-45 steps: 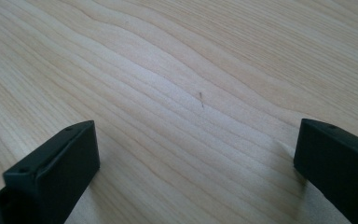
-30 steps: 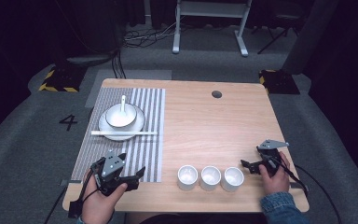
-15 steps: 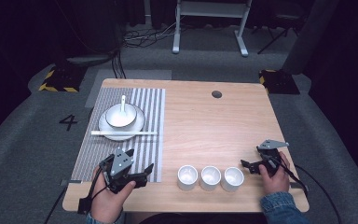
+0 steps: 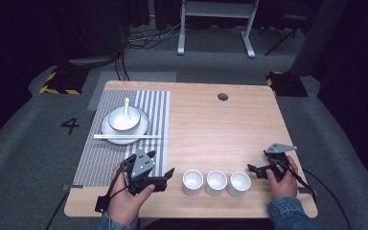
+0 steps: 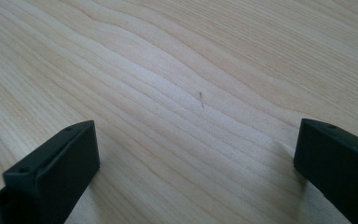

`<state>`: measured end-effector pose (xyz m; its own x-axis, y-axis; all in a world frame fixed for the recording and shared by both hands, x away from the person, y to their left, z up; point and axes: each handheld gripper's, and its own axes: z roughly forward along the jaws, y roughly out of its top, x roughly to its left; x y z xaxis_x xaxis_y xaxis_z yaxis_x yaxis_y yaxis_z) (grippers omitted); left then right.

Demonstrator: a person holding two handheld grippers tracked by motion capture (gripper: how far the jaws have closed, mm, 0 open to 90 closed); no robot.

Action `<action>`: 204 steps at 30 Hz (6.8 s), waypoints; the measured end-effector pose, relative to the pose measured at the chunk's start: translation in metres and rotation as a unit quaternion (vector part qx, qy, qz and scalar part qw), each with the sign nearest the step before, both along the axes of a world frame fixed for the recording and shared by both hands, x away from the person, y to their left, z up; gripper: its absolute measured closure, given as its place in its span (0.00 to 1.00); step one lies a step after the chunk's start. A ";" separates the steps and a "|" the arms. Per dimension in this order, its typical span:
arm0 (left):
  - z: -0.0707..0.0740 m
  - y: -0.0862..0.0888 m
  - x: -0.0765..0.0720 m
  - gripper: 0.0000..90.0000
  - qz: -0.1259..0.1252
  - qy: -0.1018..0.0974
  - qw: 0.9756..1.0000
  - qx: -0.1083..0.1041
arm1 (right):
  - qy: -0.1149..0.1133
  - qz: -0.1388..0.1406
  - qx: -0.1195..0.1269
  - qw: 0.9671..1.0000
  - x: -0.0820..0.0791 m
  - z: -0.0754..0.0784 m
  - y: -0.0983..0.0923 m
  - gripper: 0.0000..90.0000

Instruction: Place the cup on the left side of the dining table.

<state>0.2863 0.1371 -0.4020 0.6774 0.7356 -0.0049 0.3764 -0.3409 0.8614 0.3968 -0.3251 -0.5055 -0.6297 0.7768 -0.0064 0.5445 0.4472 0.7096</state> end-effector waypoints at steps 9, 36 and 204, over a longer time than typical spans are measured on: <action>-0.002 -0.020 0.007 0.21 -0.040 0.010 0.999 -0.015 | 0.000 0.000 0.000 1.000 0.000 0.000 0.000 0.00; -0.029 -0.055 0.013 0.20 -0.097 0.027 0.995 -0.006 | 0.000 0.000 0.000 1.000 0.000 0.000 0.000 0.00; 0.004 0.014 0.073 0.30 0.076 0.005 0.997 -0.008 | 0.000 0.000 0.000 1.000 0.000 0.000 0.000 0.00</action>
<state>0.3592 0.1511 -0.3976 0.5578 0.8297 -0.0231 0.4314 -0.2660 0.8621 0.3968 -0.3251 -0.5055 -0.6297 0.7768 -0.0064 0.5444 0.4472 0.7097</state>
